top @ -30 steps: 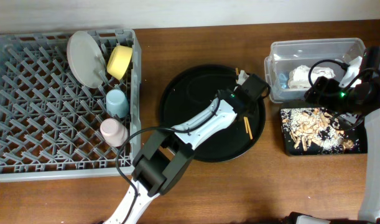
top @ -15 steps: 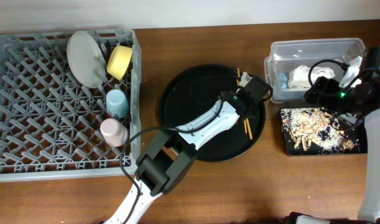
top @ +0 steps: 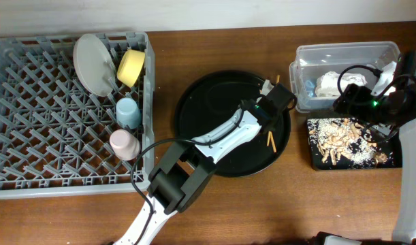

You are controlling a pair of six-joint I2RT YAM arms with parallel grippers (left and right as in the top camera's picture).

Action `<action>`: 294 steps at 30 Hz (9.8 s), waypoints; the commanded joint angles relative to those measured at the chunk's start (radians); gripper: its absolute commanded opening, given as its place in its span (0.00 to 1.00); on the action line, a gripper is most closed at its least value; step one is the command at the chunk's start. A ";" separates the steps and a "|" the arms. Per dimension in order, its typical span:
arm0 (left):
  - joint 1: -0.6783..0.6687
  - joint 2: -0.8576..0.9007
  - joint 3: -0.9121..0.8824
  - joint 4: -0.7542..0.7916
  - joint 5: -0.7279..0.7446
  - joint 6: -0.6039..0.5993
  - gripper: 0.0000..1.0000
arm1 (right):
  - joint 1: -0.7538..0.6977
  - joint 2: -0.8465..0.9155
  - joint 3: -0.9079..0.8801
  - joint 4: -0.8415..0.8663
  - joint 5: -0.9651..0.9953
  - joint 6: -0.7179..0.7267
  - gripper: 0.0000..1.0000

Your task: Sort waste into correct bins and load items into the dishwasher rack

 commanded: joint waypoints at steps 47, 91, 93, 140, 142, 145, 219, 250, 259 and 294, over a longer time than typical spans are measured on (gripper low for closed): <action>0.182 -0.038 -0.005 -0.055 -0.106 -0.096 0.35 | 0.000 0.001 0.004 -0.009 0.005 -0.037 0.83; 0.206 0.022 -0.008 -0.208 0.099 -0.092 0.01 | 0.000 0.001 0.004 -0.006 0.005 -0.037 0.83; 0.206 0.021 0.000 -0.198 0.099 -0.092 0.01 | 0.000 0.001 0.004 -0.006 0.005 -0.037 0.83; 0.962 -0.406 0.170 -1.067 0.053 0.253 0.00 | 0.000 0.001 0.004 0.021 0.032 -0.037 0.84; 0.962 -0.406 0.103 -1.033 0.053 0.253 0.00 | 0.000 0.001 0.004 0.021 0.036 -0.037 0.84; 0.962 -0.406 0.022 -0.962 0.047 0.260 0.00 | 0.000 0.001 0.004 0.021 0.035 -0.037 0.84; -0.023 -0.029 0.073 -0.163 0.067 -0.093 0.45 | 0.000 0.001 -0.006 -0.010 0.031 -0.037 0.85; -0.034 0.080 0.073 -0.164 0.097 -0.089 0.01 | 0.000 0.001 -0.007 -0.006 0.031 -0.037 0.85; -0.034 0.080 0.142 -0.238 0.097 -0.085 0.19 | 0.000 0.001 -0.007 -0.006 0.031 -0.037 0.85; 0.037 0.118 0.501 -0.462 0.151 -0.419 0.59 | 0.000 0.001 -0.007 -0.006 0.031 -0.037 0.85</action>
